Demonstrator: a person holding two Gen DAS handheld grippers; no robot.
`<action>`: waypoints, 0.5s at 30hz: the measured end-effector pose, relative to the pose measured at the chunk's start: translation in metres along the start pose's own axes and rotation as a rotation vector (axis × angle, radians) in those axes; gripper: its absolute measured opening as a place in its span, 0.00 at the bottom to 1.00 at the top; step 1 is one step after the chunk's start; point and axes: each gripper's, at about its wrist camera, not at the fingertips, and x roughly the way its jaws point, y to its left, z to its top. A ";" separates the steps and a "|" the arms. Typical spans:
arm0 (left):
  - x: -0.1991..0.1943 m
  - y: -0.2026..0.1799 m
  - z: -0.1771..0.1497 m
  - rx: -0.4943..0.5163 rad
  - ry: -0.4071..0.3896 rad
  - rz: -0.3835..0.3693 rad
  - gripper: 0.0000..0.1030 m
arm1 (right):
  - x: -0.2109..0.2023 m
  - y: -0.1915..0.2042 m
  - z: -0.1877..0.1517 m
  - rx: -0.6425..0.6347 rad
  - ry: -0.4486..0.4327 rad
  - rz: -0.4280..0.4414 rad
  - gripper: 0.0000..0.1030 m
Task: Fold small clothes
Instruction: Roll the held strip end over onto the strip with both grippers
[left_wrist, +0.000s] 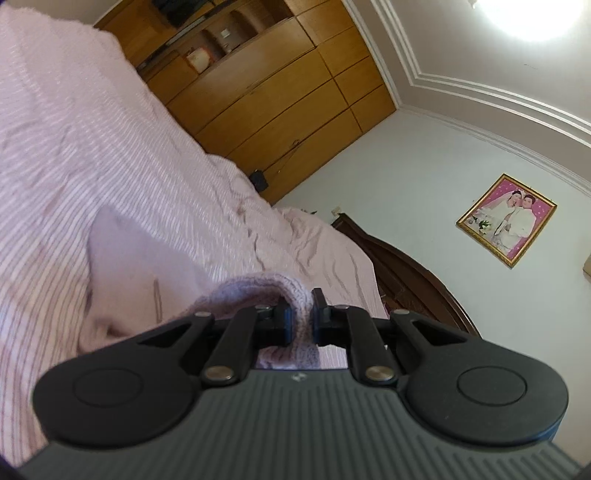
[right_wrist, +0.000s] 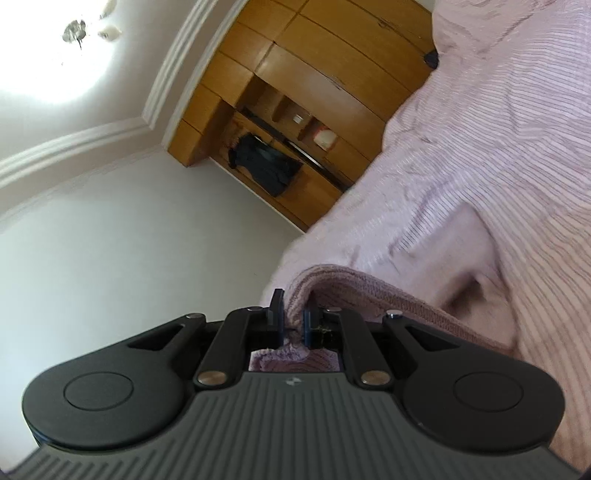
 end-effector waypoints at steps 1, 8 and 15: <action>0.005 0.000 0.005 0.005 -0.001 0.002 0.12 | 0.006 -0.003 0.005 0.028 -0.011 0.026 0.10; 0.056 0.020 0.035 -0.028 -0.005 0.045 0.12 | 0.060 -0.022 0.041 0.075 -0.057 0.040 0.10; 0.094 0.056 0.055 -0.007 -0.093 0.103 0.12 | 0.119 -0.068 0.081 0.062 -0.052 -0.020 0.10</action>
